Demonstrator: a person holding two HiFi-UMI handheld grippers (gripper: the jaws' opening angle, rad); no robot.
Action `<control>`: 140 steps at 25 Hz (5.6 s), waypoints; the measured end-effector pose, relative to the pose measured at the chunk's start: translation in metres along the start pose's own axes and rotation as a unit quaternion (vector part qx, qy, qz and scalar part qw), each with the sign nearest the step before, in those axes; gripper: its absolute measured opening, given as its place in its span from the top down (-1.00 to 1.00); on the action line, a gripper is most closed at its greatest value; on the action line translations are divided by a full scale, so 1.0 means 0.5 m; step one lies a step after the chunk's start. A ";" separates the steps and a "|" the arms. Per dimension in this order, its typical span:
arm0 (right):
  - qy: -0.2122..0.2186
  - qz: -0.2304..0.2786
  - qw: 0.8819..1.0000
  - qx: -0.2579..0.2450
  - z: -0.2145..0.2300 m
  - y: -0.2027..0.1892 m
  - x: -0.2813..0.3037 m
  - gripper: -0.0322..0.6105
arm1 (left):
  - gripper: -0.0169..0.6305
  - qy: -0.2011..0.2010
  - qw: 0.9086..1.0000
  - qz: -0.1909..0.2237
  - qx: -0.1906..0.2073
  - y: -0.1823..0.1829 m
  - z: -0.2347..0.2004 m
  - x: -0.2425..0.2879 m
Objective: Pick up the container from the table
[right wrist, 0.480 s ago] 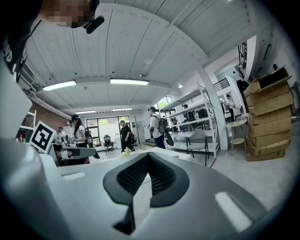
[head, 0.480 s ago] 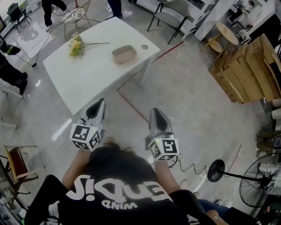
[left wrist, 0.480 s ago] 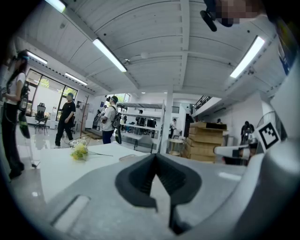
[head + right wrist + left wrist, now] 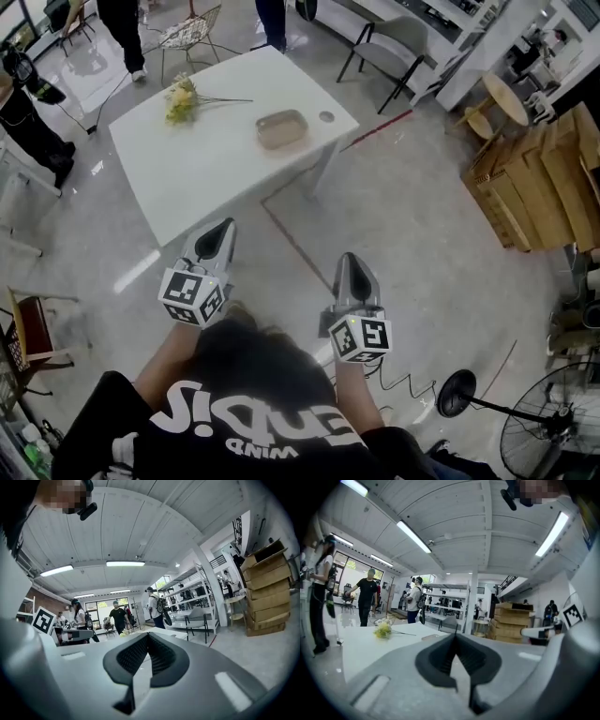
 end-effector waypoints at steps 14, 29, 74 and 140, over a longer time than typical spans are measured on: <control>0.032 -0.021 0.999 0.005 0.063 -0.028 0.135 0.90 | 0.94 0.018 0.999 0.037 -0.002 0.036 -0.059 0.125; 0.032 -0.009 0.999 -0.009 0.155 0.074 0.473 0.90 | 0.94 -0.012 0.999 0.012 -0.027 0.090 -0.221 0.444; 0.058 -0.031 0.998 -0.015 0.318 0.136 0.709 0.90 | 0.04 0.116 0.969 -0.132 -0.174 -0.154 -0.444 0.782; 0.038 -0.049 0.998 -0.010 0.391 0.123 0.681 0.90 | 0.77 0.094 0.980 -0.043 -0.169 0.004 -0.411 0.824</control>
Point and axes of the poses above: the fingertips, and each gripper's own axes: x forward along the fingers, z to its right, y out of its top, the point moved 1 cm from there along -x, backward along the fingers
